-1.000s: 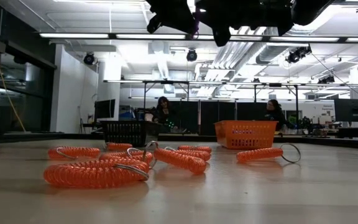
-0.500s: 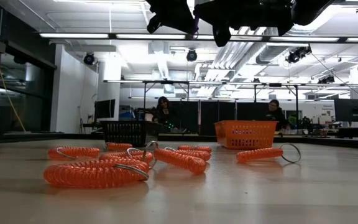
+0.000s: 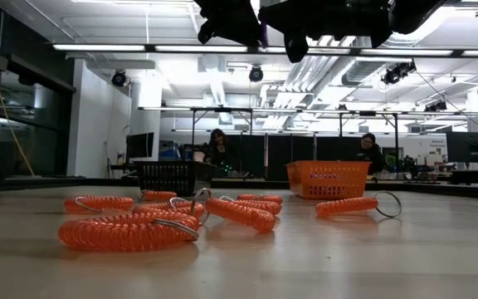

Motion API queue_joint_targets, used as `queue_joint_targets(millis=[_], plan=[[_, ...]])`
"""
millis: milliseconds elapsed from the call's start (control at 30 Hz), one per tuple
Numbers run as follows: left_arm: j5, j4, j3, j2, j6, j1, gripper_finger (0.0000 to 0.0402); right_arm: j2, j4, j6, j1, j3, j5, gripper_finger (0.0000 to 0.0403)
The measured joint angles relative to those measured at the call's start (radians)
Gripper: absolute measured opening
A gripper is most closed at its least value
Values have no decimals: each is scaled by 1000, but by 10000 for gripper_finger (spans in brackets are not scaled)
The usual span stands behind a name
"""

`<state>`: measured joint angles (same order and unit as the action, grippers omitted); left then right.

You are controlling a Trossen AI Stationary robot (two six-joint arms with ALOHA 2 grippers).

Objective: Sort spring keychains into baskets
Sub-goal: Put the violet spring keychain into the orange basket

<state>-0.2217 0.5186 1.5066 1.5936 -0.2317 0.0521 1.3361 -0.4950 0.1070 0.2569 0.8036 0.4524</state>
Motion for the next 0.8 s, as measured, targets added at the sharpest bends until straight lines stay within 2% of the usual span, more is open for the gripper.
queue_joint_targets(millis=[167, 300, 567, 633, 800], plan=[[14, 21, 0, 0, 33, 0, 177, 0, 10, 0, 0, 0, -1, 3], [-18, 98, -2, -23, 45, -1, 209, 0, 32, -2, 0, 0, -14, 3], [-203, 322, 3, -75, -20, 0, 216, -1, 191, 18, 38, 0, -113, 3], [-231, 403, -4, -86, -35, 0, 216, -1, 271, 28, 65, 0, -133, 3], [-266, 458, -2, -104, -78, 0, 216, -1, 471, 82, 125, 0, -203, 3]])
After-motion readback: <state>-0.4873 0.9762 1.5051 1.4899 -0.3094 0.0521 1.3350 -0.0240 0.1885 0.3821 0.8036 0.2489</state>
